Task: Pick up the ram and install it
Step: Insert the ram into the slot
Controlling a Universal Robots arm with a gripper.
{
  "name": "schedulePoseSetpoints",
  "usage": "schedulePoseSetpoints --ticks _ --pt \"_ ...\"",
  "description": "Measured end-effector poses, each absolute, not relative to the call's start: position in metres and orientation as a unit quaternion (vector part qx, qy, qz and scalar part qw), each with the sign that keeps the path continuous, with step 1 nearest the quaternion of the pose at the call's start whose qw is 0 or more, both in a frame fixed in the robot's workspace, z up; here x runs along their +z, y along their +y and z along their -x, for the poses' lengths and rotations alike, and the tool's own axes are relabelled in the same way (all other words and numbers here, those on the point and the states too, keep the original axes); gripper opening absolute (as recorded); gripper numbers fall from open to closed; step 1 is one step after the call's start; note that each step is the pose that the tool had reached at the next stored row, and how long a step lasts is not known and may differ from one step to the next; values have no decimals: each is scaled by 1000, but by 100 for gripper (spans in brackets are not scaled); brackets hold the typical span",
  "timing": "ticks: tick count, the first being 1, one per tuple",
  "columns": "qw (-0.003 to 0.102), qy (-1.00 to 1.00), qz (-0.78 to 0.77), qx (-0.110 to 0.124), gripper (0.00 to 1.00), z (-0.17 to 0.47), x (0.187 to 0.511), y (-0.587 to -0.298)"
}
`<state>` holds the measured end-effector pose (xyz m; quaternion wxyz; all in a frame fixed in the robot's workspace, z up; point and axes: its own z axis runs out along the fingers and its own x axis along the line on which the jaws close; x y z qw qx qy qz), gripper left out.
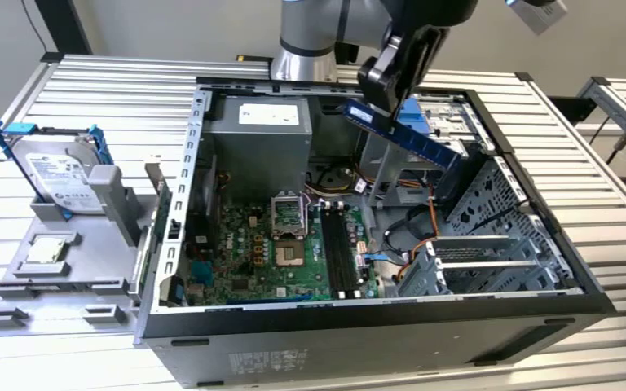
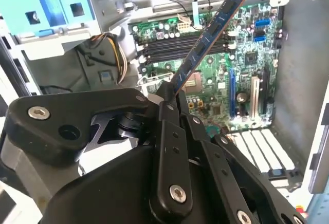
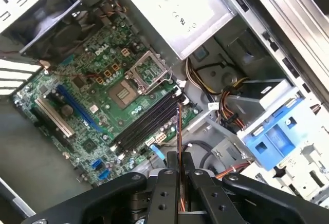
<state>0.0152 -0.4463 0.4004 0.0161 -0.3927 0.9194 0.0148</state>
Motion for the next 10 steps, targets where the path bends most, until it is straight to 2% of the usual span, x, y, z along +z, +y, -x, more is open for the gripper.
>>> schedulePoseSetpoints --ticks 10 --pt "17 947 320 12 0 -15 400 -446"
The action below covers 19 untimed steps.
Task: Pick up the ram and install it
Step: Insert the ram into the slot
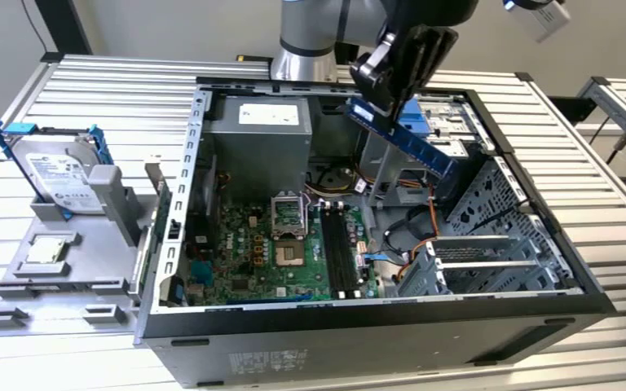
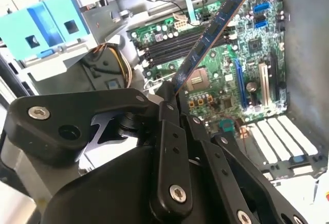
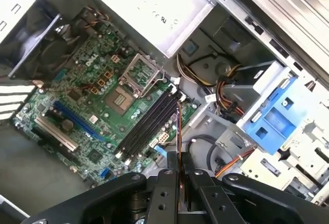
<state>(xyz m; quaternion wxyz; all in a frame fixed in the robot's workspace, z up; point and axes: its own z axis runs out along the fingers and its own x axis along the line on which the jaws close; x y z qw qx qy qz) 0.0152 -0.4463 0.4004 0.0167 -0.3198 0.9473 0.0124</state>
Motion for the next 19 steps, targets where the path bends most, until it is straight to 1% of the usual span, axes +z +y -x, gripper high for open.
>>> schedulePoseSetpoints --ticks 19 --pt "18 983 183 9 0 -15 400 -446"
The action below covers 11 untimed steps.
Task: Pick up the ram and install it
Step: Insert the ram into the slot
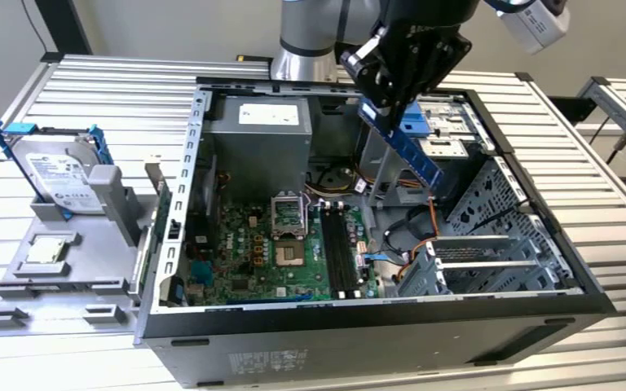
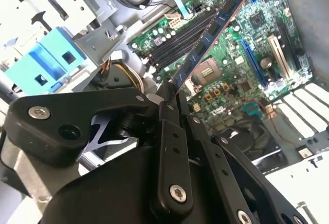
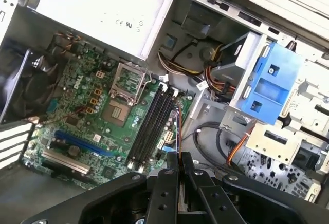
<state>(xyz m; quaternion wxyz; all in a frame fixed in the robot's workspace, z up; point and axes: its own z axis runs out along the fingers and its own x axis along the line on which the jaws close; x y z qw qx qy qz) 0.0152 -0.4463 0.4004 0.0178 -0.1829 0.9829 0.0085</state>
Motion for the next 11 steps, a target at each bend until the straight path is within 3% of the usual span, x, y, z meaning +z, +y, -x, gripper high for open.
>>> schedulePoseSetpoints --ticks 11 --pt "18 991 130 7 0 -15 400 -446"
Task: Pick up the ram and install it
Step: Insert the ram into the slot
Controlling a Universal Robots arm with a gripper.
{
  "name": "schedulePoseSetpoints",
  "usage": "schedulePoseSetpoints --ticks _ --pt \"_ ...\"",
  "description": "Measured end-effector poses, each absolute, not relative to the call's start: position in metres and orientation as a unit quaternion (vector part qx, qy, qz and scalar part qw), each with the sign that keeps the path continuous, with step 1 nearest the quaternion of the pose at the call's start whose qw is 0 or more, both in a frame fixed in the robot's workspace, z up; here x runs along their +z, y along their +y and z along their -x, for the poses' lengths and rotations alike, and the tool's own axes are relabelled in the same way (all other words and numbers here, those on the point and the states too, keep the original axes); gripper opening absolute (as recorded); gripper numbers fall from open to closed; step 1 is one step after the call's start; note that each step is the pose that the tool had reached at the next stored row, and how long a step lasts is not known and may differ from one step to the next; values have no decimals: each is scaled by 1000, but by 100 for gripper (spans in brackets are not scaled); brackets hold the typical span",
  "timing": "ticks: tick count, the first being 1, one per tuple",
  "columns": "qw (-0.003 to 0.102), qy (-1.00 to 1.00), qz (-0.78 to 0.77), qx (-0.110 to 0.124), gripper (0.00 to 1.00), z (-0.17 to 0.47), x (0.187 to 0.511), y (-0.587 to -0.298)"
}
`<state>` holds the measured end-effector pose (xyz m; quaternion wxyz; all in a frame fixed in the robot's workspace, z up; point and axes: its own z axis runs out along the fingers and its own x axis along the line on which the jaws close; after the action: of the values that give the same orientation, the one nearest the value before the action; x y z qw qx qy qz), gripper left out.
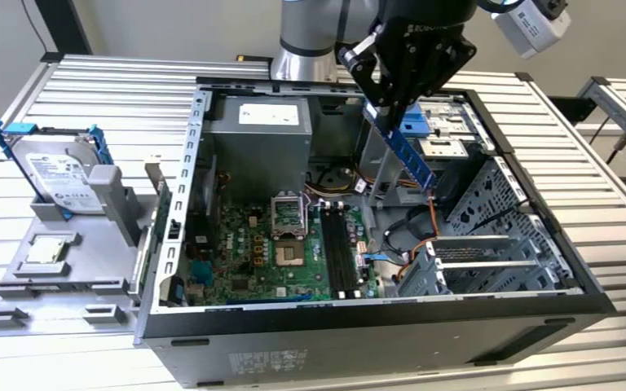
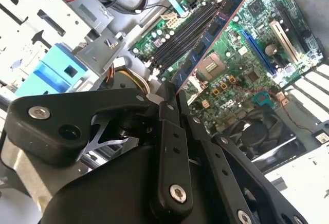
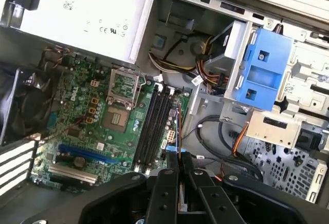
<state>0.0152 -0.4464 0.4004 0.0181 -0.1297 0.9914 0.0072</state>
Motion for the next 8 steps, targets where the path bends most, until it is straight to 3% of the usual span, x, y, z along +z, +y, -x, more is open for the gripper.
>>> schedulePoseSetpoints --ticks 8 --pt "15 992 124 -8 0 -15 397 -446"
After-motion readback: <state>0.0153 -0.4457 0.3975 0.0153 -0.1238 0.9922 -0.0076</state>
